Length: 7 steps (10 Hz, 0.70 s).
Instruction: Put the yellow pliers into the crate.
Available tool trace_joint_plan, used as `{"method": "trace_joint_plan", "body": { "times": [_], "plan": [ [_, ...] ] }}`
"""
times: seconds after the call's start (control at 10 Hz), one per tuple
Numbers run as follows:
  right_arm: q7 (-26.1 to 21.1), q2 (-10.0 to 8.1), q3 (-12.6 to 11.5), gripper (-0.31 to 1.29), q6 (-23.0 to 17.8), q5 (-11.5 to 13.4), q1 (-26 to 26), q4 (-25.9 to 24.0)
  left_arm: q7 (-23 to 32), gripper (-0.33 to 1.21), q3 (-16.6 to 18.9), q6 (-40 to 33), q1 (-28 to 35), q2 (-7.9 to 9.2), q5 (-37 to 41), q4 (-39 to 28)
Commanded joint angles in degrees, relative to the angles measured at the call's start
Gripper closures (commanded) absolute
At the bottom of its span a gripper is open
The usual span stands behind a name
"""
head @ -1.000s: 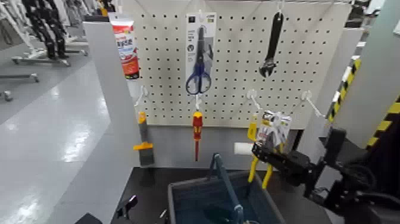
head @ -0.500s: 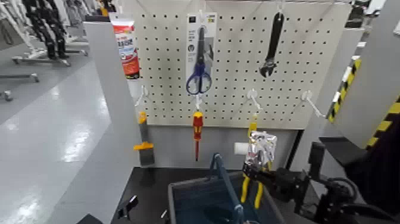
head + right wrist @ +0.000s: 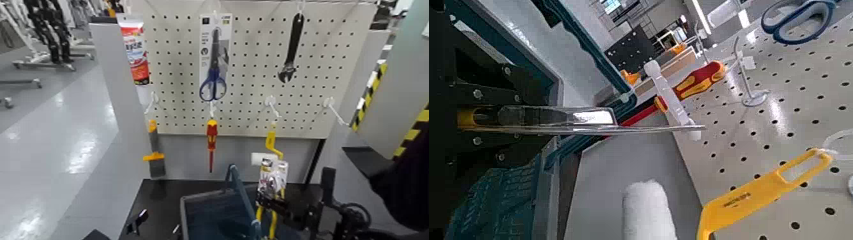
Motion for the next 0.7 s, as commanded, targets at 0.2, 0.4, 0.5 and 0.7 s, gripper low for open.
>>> {"method": "trace_joint_plan", "body": {
  "times": [0.2,0.4,0.5,0.7],
  "plan": [
    [-0.36,0.09,0.73,0.46,2.54,2.13,-0.81,0.11,0.0,0.1,0.0,-0.09,0.0,0.06,0.0,0.0],
    [-0.36,0.18,0.37,0.07,2.54,2.04,-0.81,-0.33,0.0,0.1,0.0,-0.09,0.0,0.06,0.0,0.0],
    [-0.36,0.18,0.29,0.07,2.45,2.04,-0.81,-0.33,0.0,0.1,0.0,0.0,-0.09,0.15,0.09,0.0],
    [-0.45,0.27,0.37,0.08,2.45,1.96,-0.9,-0.25,0.0,0.1,-0.09,0.09,-0.17,0.15,0.0,0.0]
  ]
}}
